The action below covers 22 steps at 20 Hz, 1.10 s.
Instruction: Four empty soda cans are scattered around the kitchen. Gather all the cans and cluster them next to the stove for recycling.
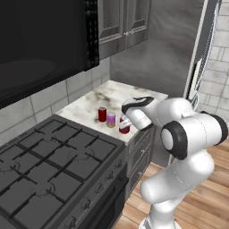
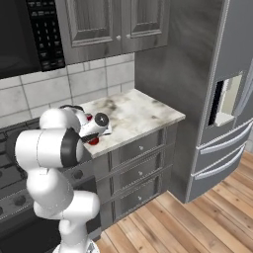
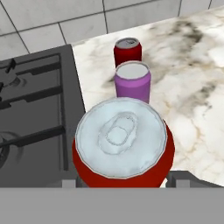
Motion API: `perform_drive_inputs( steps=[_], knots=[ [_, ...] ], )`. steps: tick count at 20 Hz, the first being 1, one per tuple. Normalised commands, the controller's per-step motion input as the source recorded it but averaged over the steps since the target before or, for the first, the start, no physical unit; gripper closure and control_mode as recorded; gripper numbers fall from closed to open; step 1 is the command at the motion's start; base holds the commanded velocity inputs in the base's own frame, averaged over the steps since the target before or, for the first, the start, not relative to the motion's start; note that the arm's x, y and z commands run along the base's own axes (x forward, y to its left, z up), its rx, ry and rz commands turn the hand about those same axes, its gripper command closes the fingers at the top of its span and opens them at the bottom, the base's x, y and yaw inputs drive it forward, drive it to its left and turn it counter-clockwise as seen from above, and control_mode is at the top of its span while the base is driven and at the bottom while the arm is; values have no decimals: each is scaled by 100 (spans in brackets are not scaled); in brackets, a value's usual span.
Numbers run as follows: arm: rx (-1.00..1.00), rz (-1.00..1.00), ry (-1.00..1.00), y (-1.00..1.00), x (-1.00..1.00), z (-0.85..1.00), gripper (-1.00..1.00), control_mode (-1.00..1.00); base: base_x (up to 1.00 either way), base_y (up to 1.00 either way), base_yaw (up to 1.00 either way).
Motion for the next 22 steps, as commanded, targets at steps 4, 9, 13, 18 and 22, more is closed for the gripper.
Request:
perform_drive_inputs(
  steps=[4,9,13,18,22],
  knots=[
    [0,0,0,1,19,-9,100,-100,0,0,0],
    [0,0,0,5,16,-14,100,-100,0,0,0],
    [0,0,0,7,14,-17,100,-100,0,0,0],
    [0,0,0,5,15,-15,100,-100,0,0,0],
    [0,0,0,2,18,-12,100,-100,0,0,0]
  ],
)
